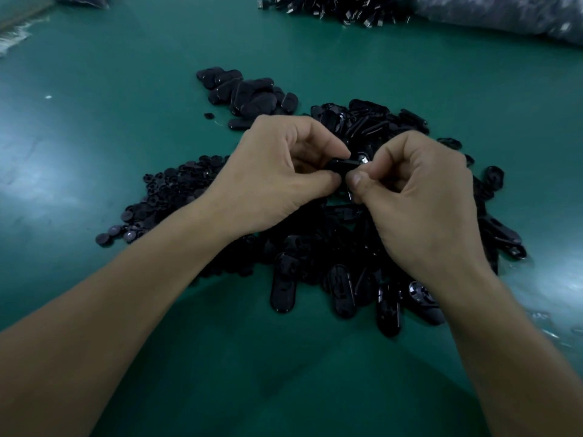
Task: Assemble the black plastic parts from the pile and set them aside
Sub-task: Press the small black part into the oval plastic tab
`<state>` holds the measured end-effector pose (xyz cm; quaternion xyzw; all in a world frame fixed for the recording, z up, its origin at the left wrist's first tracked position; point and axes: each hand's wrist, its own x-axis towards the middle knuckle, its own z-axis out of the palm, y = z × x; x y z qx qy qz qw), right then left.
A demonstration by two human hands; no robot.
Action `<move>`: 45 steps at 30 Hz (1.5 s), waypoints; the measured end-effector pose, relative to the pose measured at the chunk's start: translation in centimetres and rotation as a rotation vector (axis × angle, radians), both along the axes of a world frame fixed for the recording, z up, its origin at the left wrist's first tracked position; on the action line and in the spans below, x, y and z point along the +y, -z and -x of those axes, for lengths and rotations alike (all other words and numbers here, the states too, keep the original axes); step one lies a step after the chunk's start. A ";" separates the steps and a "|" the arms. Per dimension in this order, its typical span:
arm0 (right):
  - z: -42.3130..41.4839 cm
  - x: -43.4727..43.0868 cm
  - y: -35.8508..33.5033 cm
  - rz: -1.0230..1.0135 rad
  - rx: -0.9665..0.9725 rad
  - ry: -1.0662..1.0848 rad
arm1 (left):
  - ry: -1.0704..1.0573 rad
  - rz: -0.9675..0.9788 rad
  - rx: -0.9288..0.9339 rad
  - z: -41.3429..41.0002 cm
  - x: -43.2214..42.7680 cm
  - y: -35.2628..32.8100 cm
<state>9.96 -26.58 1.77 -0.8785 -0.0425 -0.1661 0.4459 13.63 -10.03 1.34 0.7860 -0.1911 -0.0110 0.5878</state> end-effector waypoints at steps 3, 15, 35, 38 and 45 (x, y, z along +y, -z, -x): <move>-0.1 0.1 0.0 -0.044 0.015 0.018 | -0.013 -0.009 -0.035 0.0 -0.1 0.1; 0.3 0.8 0.1 0.012 -0.042 0.075 | -0.085 -0.191 -0.191 0.4 -0.4 0.6; -0.6 -1.0 0.3 0.040 -0.050 -0.141 | 0.042 0.005 0.078 -0.4 0.6 0.3; -0.9 -1.6 0.3 -0.088 0.032 -0.213 | 0.066 0.060 0.151 -0.7 1.0 0.1; -1.0 -1.7 0.3 -0.153 0.114 -0.259 | 0.102 0.107 0.188 -0.5 0.9 -0.2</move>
